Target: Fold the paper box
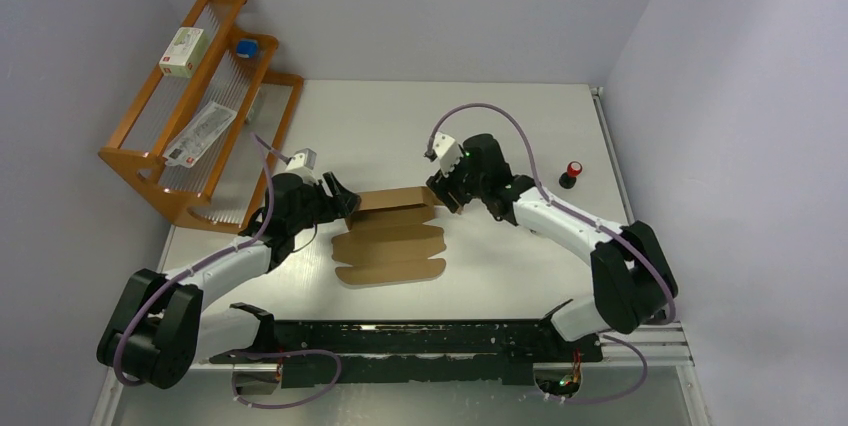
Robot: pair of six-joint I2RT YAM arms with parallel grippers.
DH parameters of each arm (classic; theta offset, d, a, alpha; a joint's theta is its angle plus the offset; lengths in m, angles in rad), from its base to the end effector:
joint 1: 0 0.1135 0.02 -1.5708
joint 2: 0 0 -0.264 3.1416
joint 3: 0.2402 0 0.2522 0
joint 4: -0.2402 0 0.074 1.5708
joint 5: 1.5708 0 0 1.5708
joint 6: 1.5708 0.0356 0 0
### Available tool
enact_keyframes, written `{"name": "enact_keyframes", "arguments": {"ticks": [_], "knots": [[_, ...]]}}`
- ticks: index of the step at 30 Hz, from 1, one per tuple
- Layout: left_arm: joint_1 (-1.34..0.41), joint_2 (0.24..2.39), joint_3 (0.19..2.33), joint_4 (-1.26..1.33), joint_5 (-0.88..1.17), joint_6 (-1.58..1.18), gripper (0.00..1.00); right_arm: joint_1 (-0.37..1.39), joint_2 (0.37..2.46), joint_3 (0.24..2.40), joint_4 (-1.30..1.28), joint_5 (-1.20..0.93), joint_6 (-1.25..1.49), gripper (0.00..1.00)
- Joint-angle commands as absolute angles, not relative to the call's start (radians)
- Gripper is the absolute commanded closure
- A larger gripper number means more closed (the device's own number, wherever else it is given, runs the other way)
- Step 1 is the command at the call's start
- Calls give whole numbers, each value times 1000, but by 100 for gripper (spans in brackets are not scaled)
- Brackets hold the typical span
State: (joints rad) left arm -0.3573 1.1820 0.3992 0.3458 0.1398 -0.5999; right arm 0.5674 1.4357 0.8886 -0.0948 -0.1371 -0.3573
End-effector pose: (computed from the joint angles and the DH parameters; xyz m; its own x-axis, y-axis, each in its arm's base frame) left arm 0.2183 -0.0868 0.1813 -0.5896 -0.3766 -0.7145 0.1597 0.8128 -0.5602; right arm 0.2608 0.1720 0.2335 -0.2545 -0.5730 -0.7790 -0.7618 0.6150 -0.2035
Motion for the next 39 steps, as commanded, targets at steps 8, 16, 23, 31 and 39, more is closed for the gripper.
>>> {"name": "enact_keyframes", "arguments": {"ticks": [8,16,23,31,39], "knots": [[-362,1186,423,355,173,-591,31,534,1642,1014,-164,-277,-467,51],[-362,1189,415,383,195,-608,31,537,1630,982,-143,-330,-351,70],[-362,1199,407,413,226,-631,32,543,1609,930,-103,-352,-266,81],[-361,1198,400,456,283,-674,32,562,1599,938,-102,-248,-128,90],[-363,1198,377,514,313,-726,33,608,1581,942,-60,-138,31,88]]}}
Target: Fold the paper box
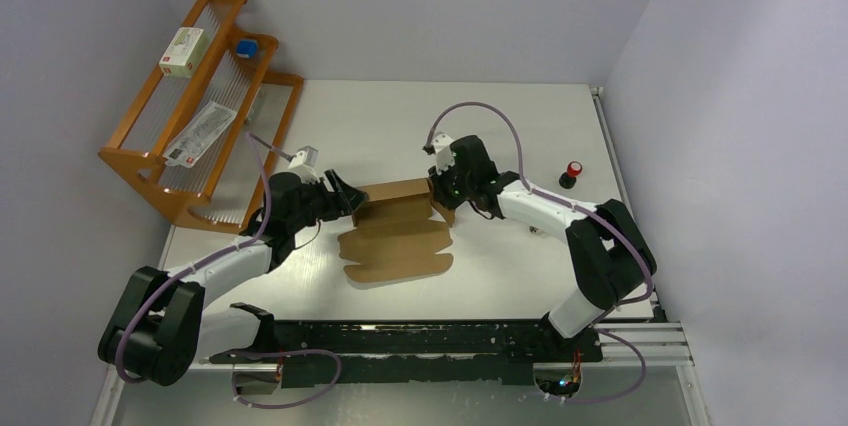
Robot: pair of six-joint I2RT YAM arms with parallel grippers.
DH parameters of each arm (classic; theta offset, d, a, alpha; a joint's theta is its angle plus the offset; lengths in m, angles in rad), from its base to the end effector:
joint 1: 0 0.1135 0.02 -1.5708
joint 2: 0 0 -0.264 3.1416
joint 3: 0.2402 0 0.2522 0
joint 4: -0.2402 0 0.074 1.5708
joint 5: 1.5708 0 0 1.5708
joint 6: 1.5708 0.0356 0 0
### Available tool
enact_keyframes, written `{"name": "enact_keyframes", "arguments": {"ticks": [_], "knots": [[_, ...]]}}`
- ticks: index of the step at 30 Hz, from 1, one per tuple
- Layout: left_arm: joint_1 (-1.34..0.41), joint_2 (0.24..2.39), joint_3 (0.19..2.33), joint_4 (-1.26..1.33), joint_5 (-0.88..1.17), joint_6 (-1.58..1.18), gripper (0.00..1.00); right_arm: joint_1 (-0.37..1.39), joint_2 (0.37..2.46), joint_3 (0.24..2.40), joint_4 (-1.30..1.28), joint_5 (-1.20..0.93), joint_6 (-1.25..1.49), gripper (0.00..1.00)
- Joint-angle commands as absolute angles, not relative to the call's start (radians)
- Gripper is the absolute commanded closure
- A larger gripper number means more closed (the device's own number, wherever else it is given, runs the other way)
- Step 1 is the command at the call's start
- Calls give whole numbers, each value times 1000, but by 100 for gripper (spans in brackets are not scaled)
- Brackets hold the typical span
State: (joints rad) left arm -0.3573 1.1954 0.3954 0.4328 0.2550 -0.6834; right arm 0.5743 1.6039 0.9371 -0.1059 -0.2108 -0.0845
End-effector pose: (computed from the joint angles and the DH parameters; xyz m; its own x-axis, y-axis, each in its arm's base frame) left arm 0.2199 -0.0917 0.1863 -0.6138 -0.4231 -0.6666 0.2211 0.7184 -0.6596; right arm 0.2783 0.1889 0.1970 -0.5285 -0.4403 -0.7258 -0.7041 0.7050 0.0851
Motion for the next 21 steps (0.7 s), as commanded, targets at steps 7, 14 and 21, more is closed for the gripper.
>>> {"name": "enact_keyframes", "arguments": {"ticks": [7,14,21], "knots": [[-369,1183,348,538,287,-739,33,663,1604,919,20,-26,131,86],[-370,1192,312,530,231,-721,35,669,1628,862,142,-42,202,84],[-370,1181,332,459,172,-676,35,670,1603,780,259,-54,188,82]]}}
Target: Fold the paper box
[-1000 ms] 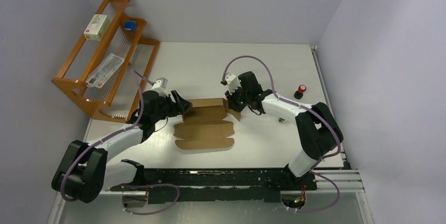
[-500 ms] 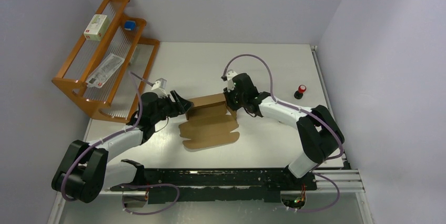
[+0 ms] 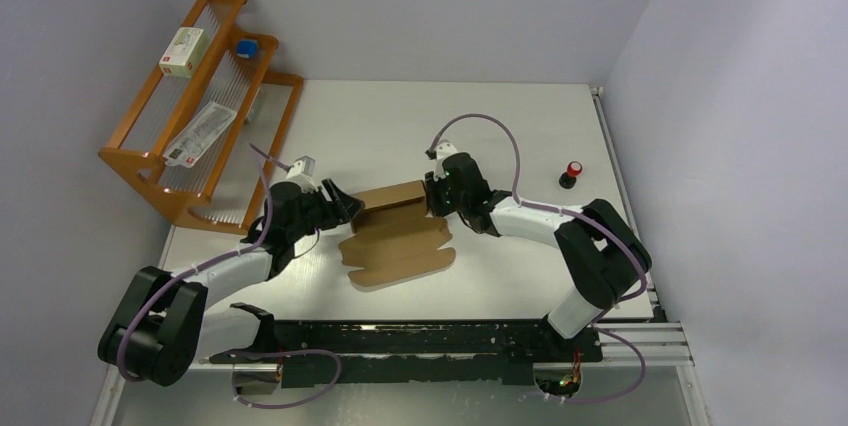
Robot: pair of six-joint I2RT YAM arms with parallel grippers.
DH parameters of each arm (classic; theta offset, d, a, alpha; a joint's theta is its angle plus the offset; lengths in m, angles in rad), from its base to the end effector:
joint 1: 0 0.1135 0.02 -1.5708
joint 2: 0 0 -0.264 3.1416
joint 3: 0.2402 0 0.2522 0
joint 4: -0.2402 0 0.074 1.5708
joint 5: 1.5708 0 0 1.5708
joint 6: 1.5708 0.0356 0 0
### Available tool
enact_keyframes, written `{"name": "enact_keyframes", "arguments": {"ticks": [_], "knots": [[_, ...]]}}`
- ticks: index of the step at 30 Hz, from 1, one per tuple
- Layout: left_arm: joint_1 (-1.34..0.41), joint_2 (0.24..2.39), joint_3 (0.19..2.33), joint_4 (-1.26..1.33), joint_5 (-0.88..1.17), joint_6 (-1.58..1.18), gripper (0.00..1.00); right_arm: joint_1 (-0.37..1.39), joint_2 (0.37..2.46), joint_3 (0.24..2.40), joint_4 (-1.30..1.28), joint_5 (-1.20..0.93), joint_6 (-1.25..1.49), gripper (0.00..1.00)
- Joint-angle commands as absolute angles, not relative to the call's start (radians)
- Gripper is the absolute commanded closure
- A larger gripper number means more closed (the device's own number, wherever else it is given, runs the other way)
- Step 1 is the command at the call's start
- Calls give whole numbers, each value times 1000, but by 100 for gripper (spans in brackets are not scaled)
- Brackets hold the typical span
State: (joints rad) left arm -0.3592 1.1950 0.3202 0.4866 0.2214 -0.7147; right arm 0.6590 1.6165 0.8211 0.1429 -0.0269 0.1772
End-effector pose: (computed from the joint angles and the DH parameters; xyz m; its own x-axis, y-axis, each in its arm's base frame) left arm 0.2096 -0.0871 0.1684 -0.6171 -0.4513 -0.6446 0.1705 0.7231 -0.6694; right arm 0.2630 0.2049 0.1777 -0.5834 -0.2290 -0.7792 -0.5345 0.8306 0.1561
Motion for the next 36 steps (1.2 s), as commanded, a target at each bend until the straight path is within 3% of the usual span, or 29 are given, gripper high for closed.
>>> {"name": "enact_keyframes", "arguments": {"ticks": [1,8,14,24,36], "knots": [[-370,1173,341,433,156,-665,35,670,1605,776,266,-51,184,82],[-370,1091,493,178,2,-556,27,669,1629,767,276,-22,129,82],[-402,1087,587,145,-96,-502,19,669,1633,766,280,-27,101,82],[-584,1331,830,73,-29,-282,18,670,1647,764,297,-47,96,82],[-645,1505,918,52,71,-128,18,670,1671,762,314,-62,92,82]]}}
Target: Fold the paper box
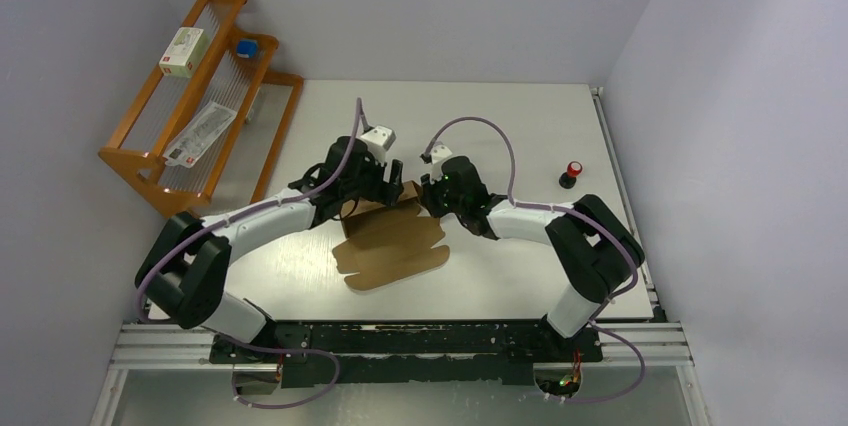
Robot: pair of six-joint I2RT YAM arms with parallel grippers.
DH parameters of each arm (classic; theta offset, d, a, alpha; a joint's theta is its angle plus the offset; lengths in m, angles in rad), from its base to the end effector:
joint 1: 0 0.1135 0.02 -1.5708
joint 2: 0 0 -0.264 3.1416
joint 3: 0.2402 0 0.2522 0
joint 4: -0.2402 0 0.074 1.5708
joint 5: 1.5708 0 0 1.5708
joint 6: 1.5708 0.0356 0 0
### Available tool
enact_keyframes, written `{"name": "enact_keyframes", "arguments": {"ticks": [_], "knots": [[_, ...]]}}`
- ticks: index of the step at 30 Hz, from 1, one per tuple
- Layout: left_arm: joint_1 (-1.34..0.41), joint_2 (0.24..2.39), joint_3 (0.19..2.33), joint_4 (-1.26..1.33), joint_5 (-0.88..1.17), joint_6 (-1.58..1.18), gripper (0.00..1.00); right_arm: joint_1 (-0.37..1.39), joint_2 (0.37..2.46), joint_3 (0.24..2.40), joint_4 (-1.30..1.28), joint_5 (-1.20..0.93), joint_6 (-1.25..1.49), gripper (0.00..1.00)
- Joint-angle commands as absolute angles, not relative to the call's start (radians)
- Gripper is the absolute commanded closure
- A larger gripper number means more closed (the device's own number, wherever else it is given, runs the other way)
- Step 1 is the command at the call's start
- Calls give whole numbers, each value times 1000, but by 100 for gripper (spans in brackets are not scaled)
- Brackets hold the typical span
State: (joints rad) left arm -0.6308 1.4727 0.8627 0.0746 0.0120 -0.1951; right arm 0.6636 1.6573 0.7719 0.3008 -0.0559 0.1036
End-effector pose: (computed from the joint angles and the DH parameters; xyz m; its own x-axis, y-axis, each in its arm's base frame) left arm 0.2610 -0.1912 0.2292 -0.5201 0.1398 -0.8426 0.5069 0.8445 -0.1727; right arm 0.2632 0.2083 0.1644 -0.4998 -0.2597 -0.8263 -0.6032 0.7889 0.1169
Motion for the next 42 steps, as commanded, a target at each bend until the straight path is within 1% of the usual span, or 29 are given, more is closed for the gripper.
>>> {"name": "enact_keyframes", "arguments": {"ticks": [1,5,10,13,23,28,32,36,39,42], "knots": [[-648,1516,926,43,79,-122,18,669,1669,761,313,-63,92,82],[-663,1545,937,33,66,-109,19,669,1653,753,314,-55,91,81],[-664,1553,938,22,30,-112,25,670,1618,741,307,-58,91,79],[-664,1551,932,29,26,-116,26,669,1588,729,300,-63,89,77],[-664,1567,931,30,40,-119,27,642,1412,716,210,-79,53,63],[-664,1554,922,34,48,-121,27,567,1342,689,212,-70,64,62],[-663,1552,919,36,53,-121,27,518,1348,671,224,-49,75,63],[-664,1551,922,32,57,-121,27,512,1402,667,227,-34,67,64],[-664,1552,919,36,65,-125,27,512,1457,676,219,-58,61,64],[-664,1560,924,33,72,-127,28,516,1484,664,244,-134,73,64]]}}
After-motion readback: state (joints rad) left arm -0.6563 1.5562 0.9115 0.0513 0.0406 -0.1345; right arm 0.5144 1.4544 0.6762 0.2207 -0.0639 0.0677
